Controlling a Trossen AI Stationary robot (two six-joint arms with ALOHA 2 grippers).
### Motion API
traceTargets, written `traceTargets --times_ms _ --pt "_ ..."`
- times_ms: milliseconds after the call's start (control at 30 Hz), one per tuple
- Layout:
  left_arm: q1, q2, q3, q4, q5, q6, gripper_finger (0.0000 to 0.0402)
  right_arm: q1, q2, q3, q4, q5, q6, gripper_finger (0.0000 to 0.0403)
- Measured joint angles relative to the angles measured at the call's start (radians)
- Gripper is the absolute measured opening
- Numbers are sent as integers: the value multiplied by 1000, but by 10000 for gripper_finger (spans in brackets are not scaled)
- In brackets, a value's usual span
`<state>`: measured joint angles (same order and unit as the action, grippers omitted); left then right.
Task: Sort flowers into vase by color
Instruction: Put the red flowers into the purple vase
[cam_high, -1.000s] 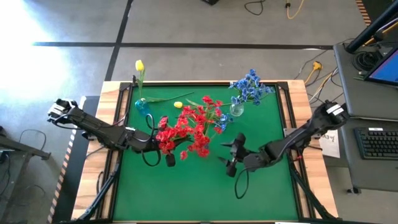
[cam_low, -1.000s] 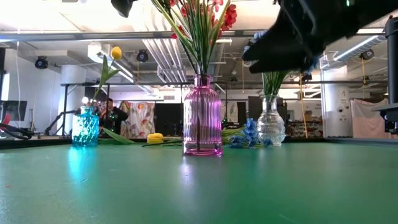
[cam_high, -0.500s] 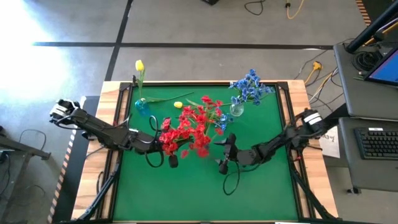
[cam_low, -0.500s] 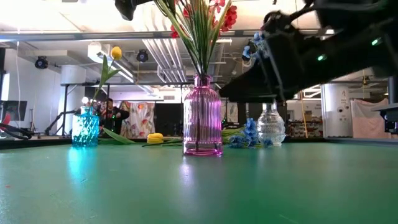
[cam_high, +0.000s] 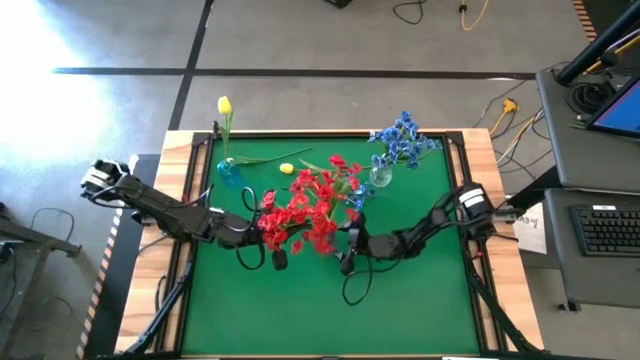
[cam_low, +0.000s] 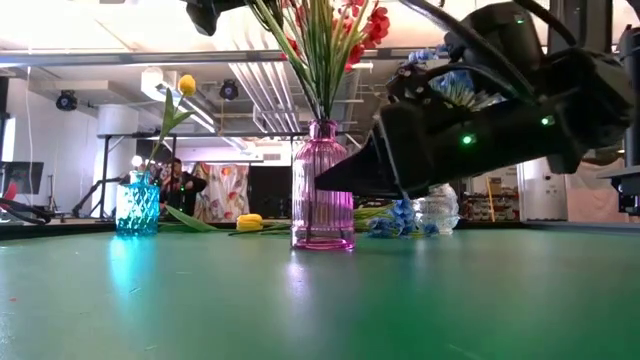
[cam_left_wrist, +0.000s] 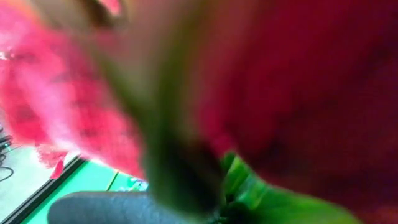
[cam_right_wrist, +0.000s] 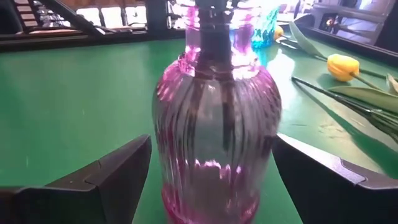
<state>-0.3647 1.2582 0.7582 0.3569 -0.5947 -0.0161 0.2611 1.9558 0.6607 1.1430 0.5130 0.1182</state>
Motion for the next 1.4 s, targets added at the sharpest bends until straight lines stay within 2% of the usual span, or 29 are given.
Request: traceTargets --times_ms 700,933,1400 --pt "1 2 0 -17 0 -28 1 -34 23 46 -4 -25 -47 324" --pt "1 2 0 -18 0 -28 1 -36 23 51 -8 -50 -47 275" --pt "20 -20 0 -32 3 -20 1 -35 23 51 -13 -68 -25 285"
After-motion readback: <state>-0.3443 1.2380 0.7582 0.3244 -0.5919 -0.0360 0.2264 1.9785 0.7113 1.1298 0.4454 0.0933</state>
